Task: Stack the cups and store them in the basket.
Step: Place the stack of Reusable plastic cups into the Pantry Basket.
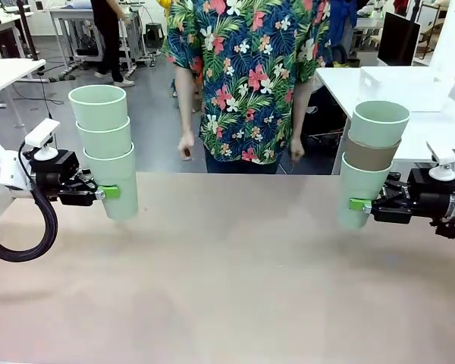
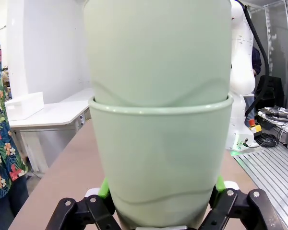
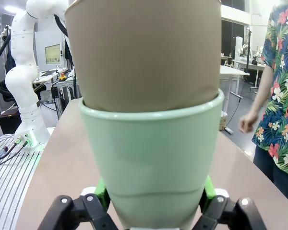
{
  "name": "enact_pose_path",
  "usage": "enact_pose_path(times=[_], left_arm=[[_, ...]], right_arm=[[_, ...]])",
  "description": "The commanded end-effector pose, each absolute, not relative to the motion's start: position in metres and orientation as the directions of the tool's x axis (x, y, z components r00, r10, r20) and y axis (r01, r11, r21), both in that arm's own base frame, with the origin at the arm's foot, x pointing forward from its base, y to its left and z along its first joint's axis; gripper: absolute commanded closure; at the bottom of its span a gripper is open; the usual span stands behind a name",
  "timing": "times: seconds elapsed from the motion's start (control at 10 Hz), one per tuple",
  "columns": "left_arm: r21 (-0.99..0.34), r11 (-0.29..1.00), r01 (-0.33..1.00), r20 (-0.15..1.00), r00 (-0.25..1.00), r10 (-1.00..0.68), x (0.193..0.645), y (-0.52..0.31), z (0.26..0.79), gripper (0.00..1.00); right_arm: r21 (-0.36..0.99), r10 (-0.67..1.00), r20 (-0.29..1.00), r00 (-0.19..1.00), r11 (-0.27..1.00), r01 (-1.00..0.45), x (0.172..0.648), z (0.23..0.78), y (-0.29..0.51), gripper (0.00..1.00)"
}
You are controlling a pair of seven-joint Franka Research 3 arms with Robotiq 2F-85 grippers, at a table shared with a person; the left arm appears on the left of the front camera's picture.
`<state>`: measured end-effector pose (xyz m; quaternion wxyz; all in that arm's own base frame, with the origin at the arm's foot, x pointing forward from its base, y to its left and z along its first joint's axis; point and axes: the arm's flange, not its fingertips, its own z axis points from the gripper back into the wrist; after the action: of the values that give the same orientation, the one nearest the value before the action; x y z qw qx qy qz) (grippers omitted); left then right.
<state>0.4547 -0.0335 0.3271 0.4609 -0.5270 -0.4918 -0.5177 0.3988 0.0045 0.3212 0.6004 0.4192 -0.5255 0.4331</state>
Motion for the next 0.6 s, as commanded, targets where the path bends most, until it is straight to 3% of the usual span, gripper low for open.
enact_pose_path(times=[0.0, 0.5], left_arm=[[0.034, -0.093, 0.995, 0.999, -0.03, 0.046, 0.4557, -0.0338, 0.3322, 0.14], [0.034, -0.093, 0.995, 0.999, -0.03, 0.046, 0.4557, -0.0338, 0.3322, 0.14]], right_arm=[[0.041, 0.074, 0.995, 0.063, 0.27, -0.962, 0.3994, 0.3251, 0.0046, 0.14], [0.041, 0.074, 0.995, 0.063, 0.27, -0.962, 0.3994, 0.3251, 0.0046, 0.14]])
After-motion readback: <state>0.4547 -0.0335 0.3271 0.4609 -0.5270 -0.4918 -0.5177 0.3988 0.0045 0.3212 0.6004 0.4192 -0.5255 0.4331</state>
